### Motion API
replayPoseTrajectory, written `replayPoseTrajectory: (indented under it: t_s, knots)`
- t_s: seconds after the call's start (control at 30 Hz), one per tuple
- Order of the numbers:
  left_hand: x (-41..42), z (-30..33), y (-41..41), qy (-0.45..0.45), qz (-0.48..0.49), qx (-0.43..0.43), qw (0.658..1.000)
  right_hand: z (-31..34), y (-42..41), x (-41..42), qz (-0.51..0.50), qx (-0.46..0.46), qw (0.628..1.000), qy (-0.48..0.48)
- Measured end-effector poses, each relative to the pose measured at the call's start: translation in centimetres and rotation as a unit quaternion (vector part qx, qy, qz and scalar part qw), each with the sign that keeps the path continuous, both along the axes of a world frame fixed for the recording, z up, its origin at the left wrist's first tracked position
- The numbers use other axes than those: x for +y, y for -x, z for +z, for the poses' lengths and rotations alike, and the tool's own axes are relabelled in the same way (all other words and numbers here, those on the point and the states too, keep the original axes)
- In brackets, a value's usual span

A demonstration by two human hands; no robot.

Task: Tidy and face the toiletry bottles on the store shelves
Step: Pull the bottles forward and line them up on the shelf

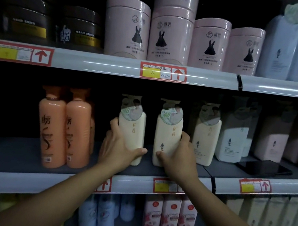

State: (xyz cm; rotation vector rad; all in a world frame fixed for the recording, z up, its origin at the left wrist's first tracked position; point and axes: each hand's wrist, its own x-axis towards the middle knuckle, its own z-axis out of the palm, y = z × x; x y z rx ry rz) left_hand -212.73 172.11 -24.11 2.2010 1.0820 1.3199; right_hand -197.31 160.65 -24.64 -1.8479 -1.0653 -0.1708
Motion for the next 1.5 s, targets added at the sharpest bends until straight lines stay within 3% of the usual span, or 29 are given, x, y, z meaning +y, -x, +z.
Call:
replayPoseTrajectory:
  t_s: [0.27, 0.63, 1.0, 1.5]
  knots:
    - [-1.0, 0.4, -1.1, 0.003, 0.131, 0.098, 0.986, -0.5, -0.8, 0.5, 0.017, 0.002, 1.0, -0.01]
    - [-0.1, 0.9, -3.9, -0.01, 0.121, 0.132, 0.984, -0.6, -3.1, 2.3, 0.036, -0.02, 0.999, 0.009]
    - [2.1, 1.2, -7.0, 0.018, 0.15, 0.161, 0.975, 0.4, -5.7, 5.3, 0.015, -0.011, 0.996, 0.092]
    - [3.3, 0.9, -7.7, 0.051, 0.129, 0.141, 0.98, 0.8, -5.5, 5.7, 0.007, 0.005, 0.994, 0.107]
